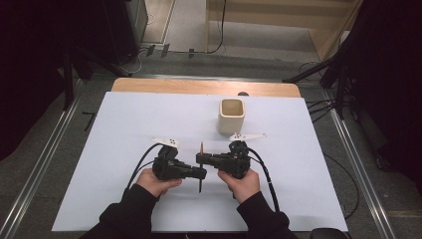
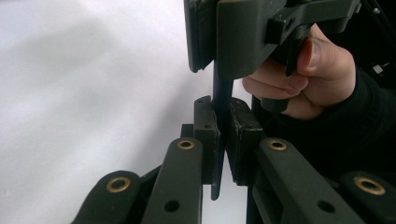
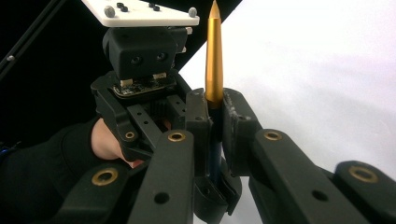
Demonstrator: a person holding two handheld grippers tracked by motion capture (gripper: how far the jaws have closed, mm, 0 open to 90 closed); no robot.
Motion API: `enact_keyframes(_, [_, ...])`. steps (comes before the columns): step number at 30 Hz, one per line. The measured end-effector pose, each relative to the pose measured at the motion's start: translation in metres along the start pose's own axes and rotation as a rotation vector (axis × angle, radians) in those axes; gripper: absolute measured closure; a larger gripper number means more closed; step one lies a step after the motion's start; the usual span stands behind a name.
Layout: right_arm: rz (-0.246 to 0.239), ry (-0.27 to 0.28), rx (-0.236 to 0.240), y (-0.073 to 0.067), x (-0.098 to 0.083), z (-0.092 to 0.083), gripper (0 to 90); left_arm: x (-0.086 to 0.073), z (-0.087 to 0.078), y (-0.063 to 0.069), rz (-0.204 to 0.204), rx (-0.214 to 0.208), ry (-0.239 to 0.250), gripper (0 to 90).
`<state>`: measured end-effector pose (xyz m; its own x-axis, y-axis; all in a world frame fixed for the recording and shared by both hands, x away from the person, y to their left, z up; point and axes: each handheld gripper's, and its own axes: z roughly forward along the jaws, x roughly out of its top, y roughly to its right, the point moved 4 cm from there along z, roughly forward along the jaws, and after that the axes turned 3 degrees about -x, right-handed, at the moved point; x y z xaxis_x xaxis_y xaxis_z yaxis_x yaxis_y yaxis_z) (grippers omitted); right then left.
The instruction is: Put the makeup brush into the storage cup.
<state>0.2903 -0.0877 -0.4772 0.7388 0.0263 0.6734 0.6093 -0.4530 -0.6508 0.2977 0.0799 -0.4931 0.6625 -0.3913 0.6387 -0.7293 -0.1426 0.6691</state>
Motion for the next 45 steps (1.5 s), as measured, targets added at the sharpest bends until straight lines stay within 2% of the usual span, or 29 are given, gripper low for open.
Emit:
enact_keyframes(4, [-0.002, -0.003, -0.002, 0.000, 0.000, 0.000, 83.4, 0.000, 0.000, 0.000, 0.007, 0.011, -0.002, 83.2])
enact_keyframes(6, [0.003, -0.007, 0.001, 0.000, 0.000, 0.000, 83.5, 0.000, 0.000, 0.002, 0.022, 0.024, -0.004, 79.4])
enact_keyframes(11, [-0.001, -0.009, -0.001, 0.000, 0.001, -0.001, 83.6, 0.000, -0.002, 0.003, 0.040, 0.035, -0.008, 65.0])
enact_keyframes(15, [-0.011, -0.012, -0.014, 0.001, 0.001, -0.003, 83.6, 0.001, -0.005, 0.003, 0.048, 0.056, -0.010, 48.2])
enact_keyframes(21, [-0.017, -0.013, -0.029, 0.003, 0.002, -0.004, 83.6, -0.001, -0.008, 0.001, 0.052, 0.075, -0.037, 37.0])
enact_keyframes(25, [-0.020, -0.020, -0.038, 0.004, 0.002, -0.005, 83.6, -0.001, -0.011, 0.001, 0.064, 0.098, -0.038, 35.3])
enact_keyframes(40, [-0.035, -0.038, -0.077, 0.007, 0.003, -0.008, 83.6, -0.008, -0.026, 0.000, 0.141, 0.201, -0.092, 32.4])
enact_keyframes(45, [-0.039, -0.036, -0.082, 0.007, 0.004, -0.010, 83.6, -0.009, -0.031, -0.001, 0.160, 0.223, -0.093, 32.2])
